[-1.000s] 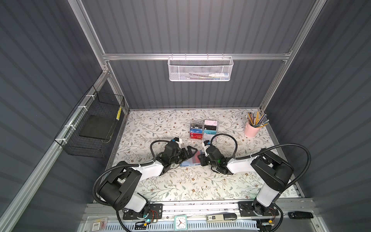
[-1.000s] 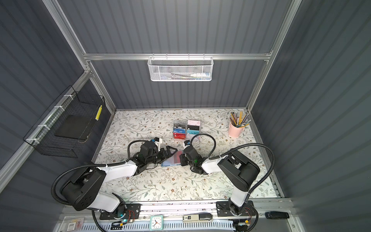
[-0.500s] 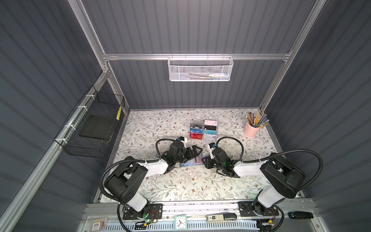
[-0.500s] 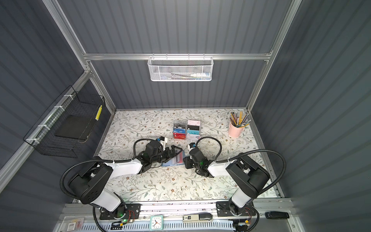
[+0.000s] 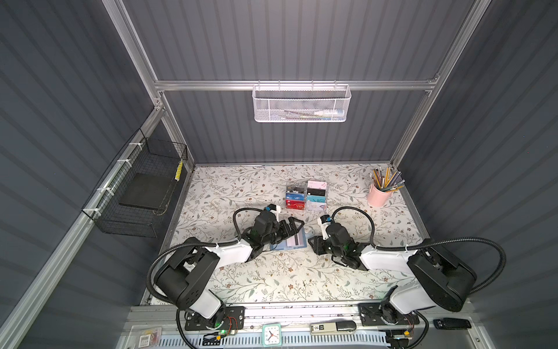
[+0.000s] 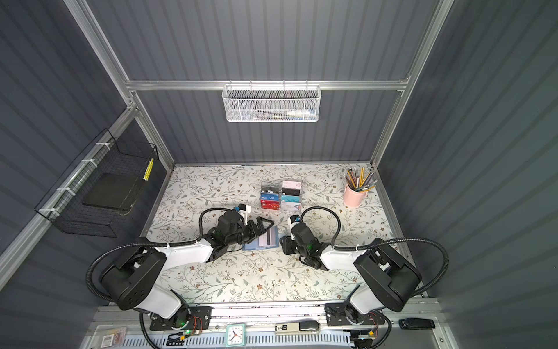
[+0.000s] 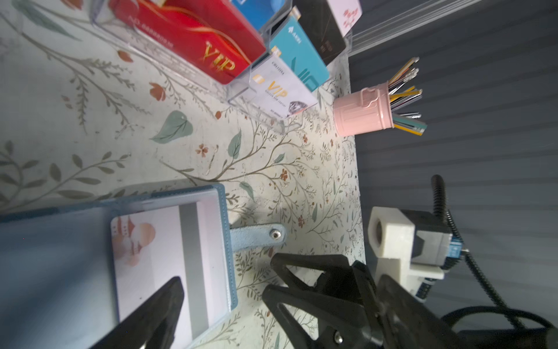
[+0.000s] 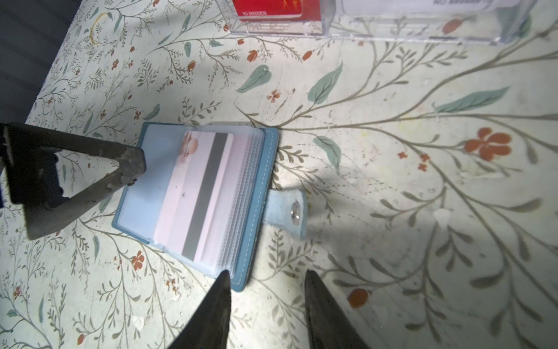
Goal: Take the credit cards out of the card holder
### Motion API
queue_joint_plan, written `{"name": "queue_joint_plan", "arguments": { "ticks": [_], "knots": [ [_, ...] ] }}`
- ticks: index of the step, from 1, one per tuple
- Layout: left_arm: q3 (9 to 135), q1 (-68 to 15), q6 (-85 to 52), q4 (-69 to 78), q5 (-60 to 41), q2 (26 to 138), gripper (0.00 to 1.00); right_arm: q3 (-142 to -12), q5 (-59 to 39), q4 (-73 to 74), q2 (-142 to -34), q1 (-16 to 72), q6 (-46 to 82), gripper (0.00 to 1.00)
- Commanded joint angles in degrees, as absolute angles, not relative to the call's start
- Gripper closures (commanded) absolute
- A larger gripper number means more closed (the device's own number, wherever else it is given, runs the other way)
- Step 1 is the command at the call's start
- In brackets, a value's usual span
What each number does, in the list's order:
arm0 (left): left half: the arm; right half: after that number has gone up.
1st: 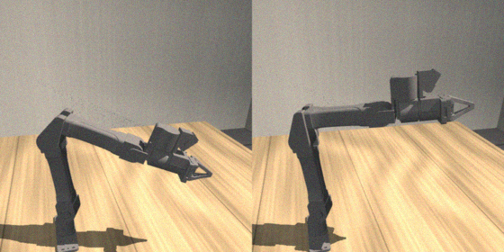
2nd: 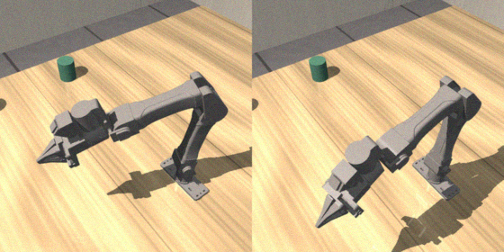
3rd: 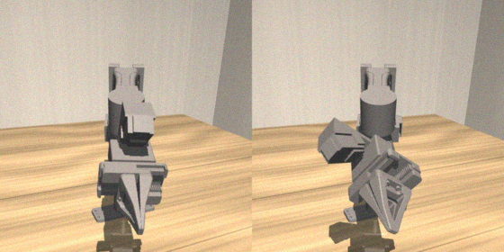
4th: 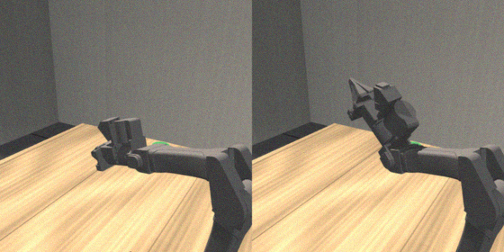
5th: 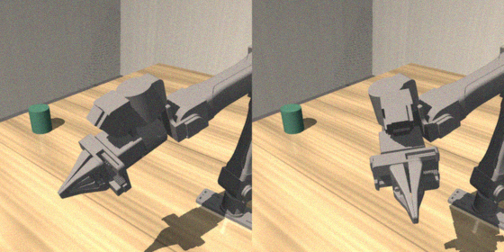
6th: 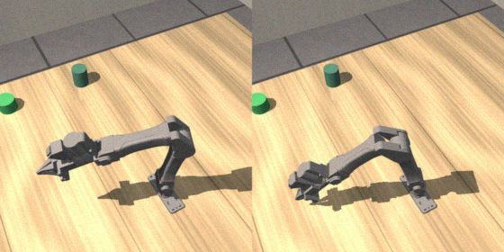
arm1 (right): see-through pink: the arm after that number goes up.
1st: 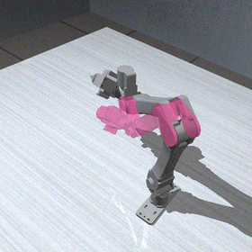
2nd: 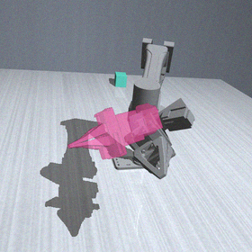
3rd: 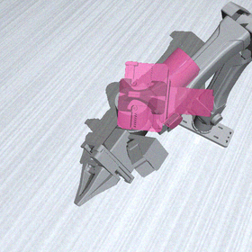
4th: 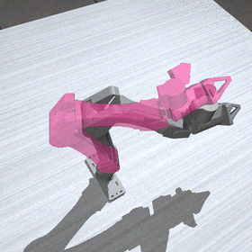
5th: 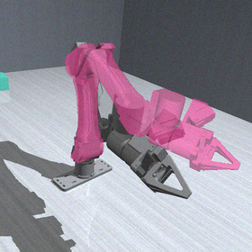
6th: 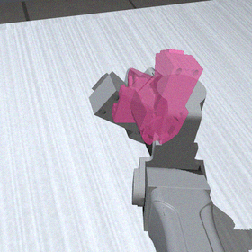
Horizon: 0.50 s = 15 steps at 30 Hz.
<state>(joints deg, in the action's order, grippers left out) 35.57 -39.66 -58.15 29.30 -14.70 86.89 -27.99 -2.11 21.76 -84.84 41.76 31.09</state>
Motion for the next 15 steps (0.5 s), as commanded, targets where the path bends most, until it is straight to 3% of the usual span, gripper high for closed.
{"name": "queue_joint_plan", "arguments": {
  "ticks": [1,15],
  "knots": [
    [35.18,-38.98,-56.1,25.58,-12.74,83.36,0.0,-31.09,-4.25,21.18,-86.06,41.66,30.24,0.58],
    [31.68,-34.98,-56.82,29.27,-17.77,85.83,0.0,-40.15,-2.42,18.2,-97.3,42.5,29.18,0.63]
  ]
}}
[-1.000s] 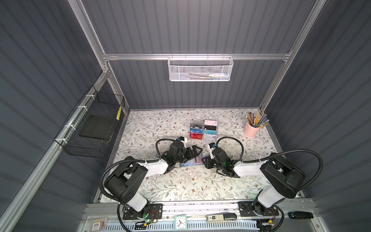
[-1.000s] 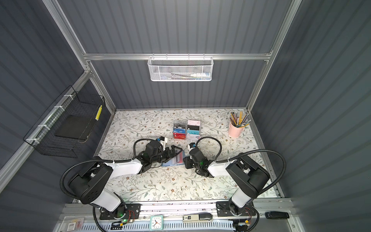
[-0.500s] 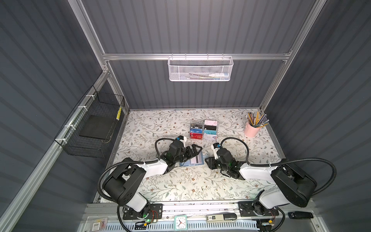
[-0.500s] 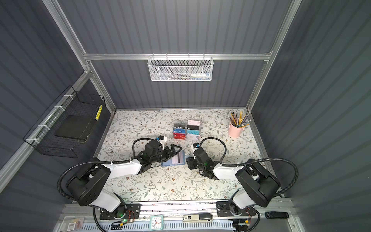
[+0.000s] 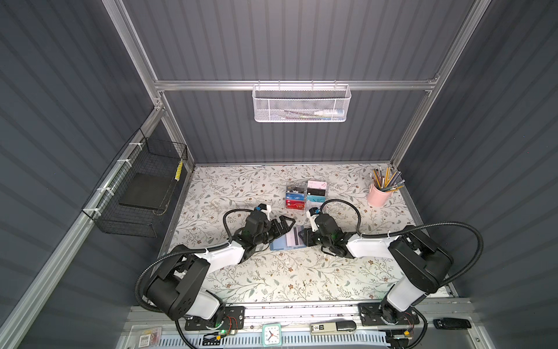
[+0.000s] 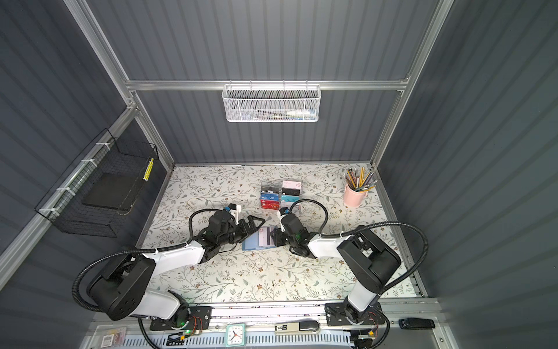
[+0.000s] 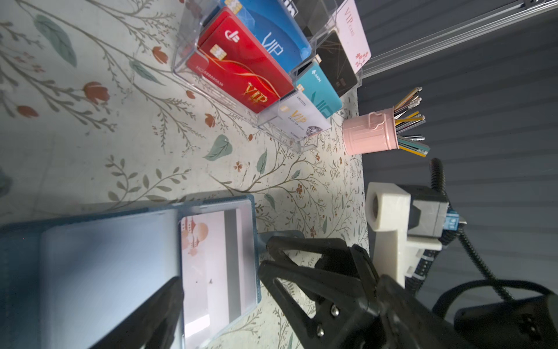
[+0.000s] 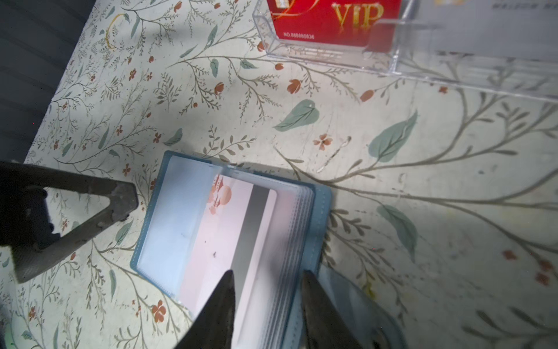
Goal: Take the credit cards out of the card holder
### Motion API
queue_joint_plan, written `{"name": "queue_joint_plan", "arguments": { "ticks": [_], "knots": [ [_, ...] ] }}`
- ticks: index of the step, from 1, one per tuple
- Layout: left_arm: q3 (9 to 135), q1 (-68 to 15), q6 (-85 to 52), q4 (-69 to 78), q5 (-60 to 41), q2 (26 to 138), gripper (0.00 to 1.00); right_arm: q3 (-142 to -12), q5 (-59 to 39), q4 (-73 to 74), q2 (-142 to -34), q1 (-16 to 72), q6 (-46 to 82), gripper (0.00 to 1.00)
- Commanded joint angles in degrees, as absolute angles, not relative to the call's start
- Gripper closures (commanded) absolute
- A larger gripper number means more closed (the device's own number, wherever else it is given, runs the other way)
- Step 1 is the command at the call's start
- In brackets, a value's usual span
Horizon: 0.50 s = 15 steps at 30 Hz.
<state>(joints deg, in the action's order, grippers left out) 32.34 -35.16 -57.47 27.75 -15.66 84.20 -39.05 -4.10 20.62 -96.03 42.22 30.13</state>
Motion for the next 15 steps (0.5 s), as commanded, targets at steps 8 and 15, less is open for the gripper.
{"name": "queue_joint_plan", "arguments": {
  "ticks": [8,15],
  "knots": [
    [33.02,-34.98,-57.48,32.5,-21.01,91.25,0.0,-39.87,-1.41,18.44,-100.33,42.46,29.44,0.69],
    [33.14,-34.74,-56.77,32.49,-21.43,93.35,0.0,-39.12,-1.32,19.42,-102.02,42.45,30.13,0.72]
  ]
}}
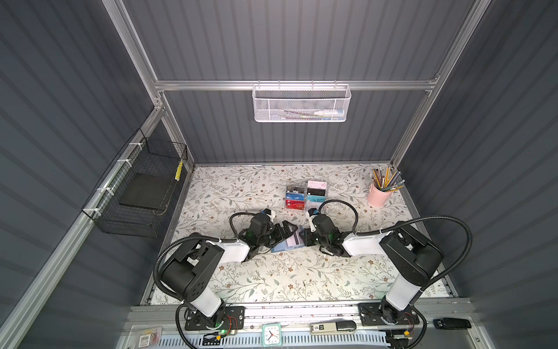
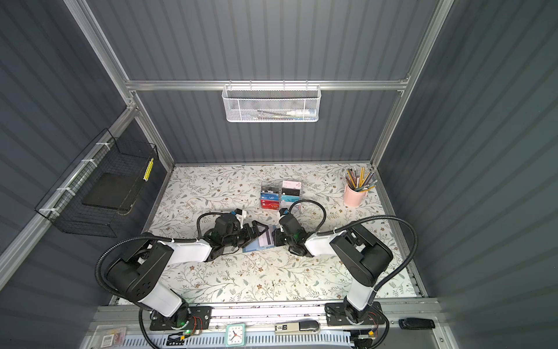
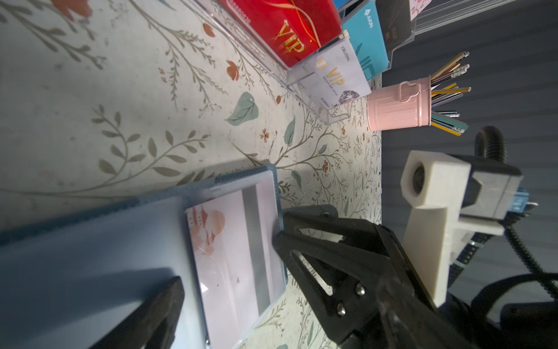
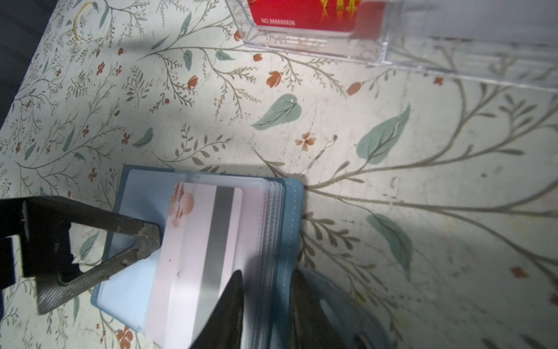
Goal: Take the credit cards out of the card holder
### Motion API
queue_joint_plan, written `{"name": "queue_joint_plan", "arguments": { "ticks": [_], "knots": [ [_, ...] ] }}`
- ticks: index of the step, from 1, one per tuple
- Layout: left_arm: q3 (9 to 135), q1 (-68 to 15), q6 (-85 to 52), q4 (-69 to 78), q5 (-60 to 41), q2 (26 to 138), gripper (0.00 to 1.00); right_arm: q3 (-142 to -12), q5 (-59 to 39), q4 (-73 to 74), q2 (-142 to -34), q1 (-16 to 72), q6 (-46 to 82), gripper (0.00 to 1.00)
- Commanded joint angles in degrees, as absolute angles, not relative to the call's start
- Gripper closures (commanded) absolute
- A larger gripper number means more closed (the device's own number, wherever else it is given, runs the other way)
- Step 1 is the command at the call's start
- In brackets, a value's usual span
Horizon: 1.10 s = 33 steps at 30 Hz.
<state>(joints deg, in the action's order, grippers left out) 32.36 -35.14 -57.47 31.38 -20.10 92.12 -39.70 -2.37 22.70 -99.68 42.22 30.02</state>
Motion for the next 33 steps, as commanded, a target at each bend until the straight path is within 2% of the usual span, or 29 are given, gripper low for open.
{"name": "queue_joint_plan", "arguments": {
  "ticks": [1,12,22,33],
  "knots": [
    [33.05,-34.72,-56.88,32.83,-21.69,93.65,0.0,-39.07,-1.31,19.5,-102.29,42.45,30.25,0.73],
    [32.58,-34.72,-58.53,37.38,-22.41,95.8,0.02,-38.11,-1.32,20.17,-103.18,42.74,31.26,0.81],
    [29.29,-34.72,-60.2,44.27,-22.43,97.0,0.2,-37.48,-2.02,21.36,-103.93,42.77,31.9,0.87],
    [27.08,-34.67,-59.63,46.67,-22.81,96.54,0.42,-37.4,-2.78,22.75,-105.09,42.76,32.63,0.89]
  ]
}}
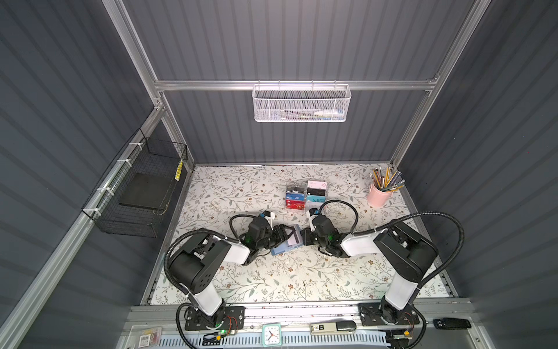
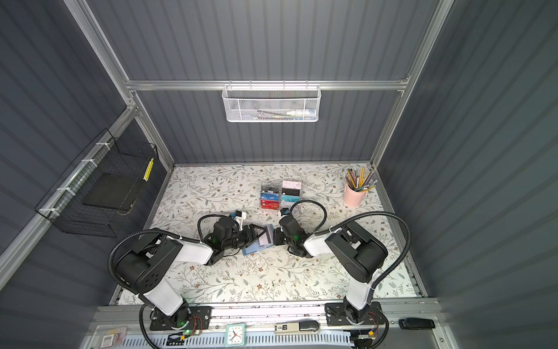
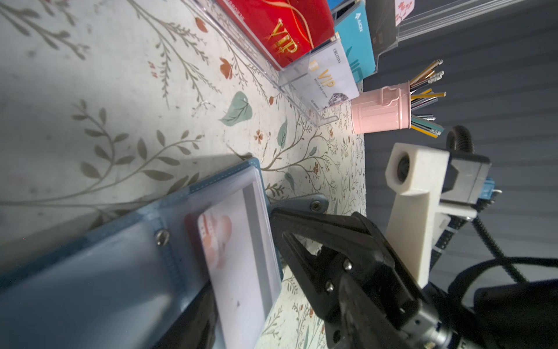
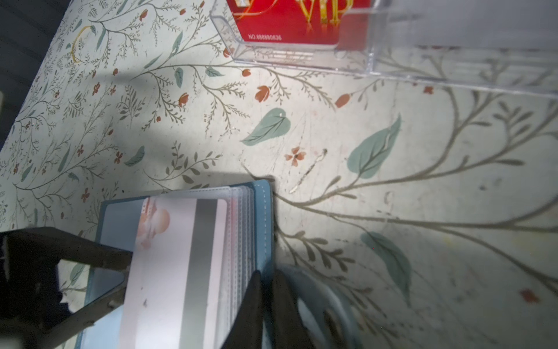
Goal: Take the credit cards out of the card holder
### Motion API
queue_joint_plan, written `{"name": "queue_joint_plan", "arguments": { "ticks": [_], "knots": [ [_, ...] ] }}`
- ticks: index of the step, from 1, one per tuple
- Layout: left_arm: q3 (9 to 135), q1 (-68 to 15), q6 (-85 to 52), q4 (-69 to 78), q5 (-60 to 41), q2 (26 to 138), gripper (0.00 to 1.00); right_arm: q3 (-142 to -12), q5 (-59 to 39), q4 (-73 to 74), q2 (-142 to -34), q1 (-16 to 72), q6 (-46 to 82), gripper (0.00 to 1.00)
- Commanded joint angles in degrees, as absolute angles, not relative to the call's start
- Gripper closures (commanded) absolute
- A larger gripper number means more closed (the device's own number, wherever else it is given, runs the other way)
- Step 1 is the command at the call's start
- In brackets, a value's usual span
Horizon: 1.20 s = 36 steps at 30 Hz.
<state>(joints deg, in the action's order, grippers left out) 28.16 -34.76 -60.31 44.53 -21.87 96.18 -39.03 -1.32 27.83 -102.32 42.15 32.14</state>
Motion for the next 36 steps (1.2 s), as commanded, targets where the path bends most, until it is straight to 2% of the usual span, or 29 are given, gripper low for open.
{"name": "queue_joint_plan", "arguments": {
  "ticks": [1,10,16,28,33,36],
  "knots": [
    [26.83,-34.72,-59.57,46.82,-22.85,96.54,0.43,-37.42,-2.86,22.86,-105.19,42.8,32.72,0.89],
    [24.92,-34.63,-59.04,48.6,-23.1,96.85,0.65,-37.43,-3.16,23.2,-105.48,42.8,33.06,0.89],
    [24.6,-34.62,-58.8,49.22,-23.49,96.83,0.74,-37.52,-3.51,23.29,-105.71,42.8,33.28,0.89],
    [23.17,-34.63,-57.68,48.78,-23.6,95.81,0.83,-38.05,-3.87,23.46,-106.57,42.8,33.24,0.9],
    [22.94,-34.45,-57.33,48.36,-23.56,95.18,0.91,-38.12,-4.14,23.55,-106.87,42.82,33.3,0.9],
    [22.94,-34.36,-57.0,47.66,-23.44,94.67,0.92,-38.14,-3.96,23.47,-106.82,42.8,33.22,0.9]
  ]
}}
